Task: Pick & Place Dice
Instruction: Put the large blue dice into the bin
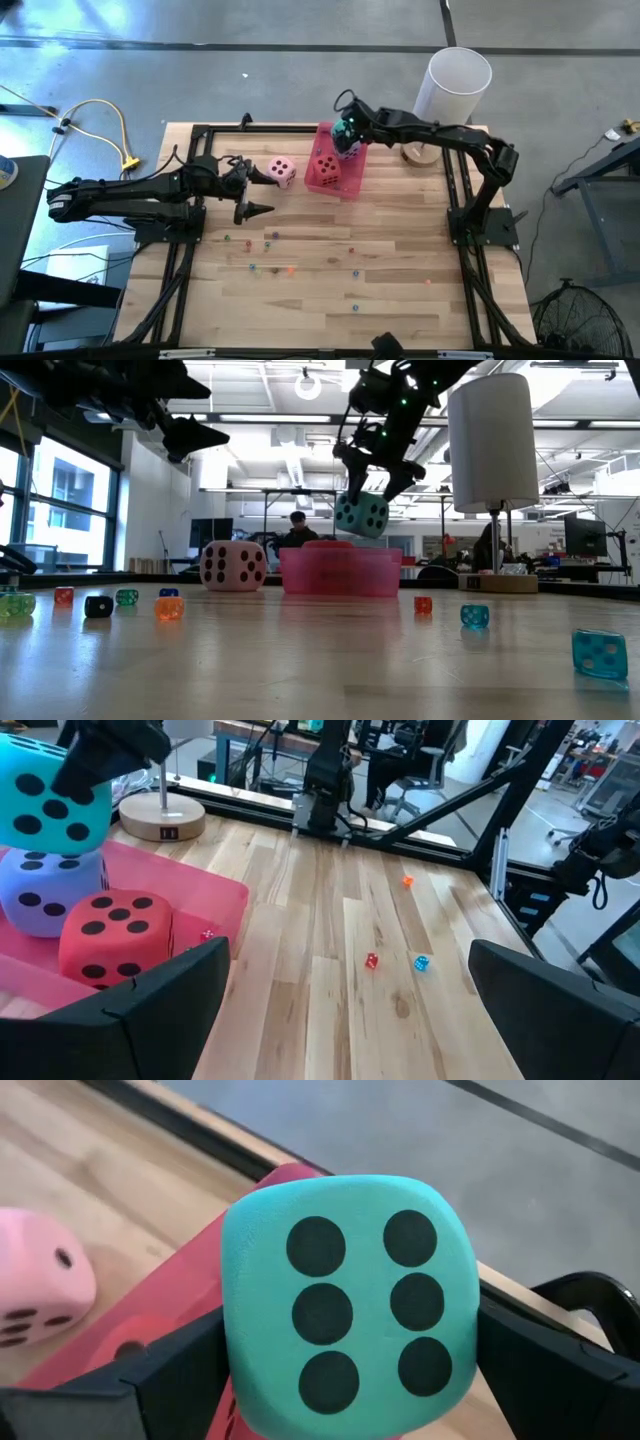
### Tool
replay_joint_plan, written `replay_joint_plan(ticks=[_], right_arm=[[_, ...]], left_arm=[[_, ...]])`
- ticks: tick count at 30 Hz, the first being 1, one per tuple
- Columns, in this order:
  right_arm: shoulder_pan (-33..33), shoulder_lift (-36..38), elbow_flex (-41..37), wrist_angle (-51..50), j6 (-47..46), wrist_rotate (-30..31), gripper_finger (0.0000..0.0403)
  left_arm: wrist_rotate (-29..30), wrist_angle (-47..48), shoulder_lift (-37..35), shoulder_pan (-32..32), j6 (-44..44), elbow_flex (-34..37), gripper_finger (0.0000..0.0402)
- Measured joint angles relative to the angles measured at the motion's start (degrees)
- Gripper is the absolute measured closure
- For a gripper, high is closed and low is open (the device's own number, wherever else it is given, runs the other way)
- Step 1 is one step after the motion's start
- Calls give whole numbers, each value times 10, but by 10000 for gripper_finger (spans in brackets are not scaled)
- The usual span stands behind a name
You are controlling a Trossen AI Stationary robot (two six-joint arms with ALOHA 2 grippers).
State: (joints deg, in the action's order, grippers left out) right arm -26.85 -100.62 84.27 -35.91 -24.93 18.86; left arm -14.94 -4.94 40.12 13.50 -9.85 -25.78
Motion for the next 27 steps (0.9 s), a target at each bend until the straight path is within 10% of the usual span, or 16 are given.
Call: replay_joint_plan(ticks=[27], right_arm=[[6,-1,0,-8,51,-47,5]], left_arm=[[0,10,0,0,-7,0,2]])
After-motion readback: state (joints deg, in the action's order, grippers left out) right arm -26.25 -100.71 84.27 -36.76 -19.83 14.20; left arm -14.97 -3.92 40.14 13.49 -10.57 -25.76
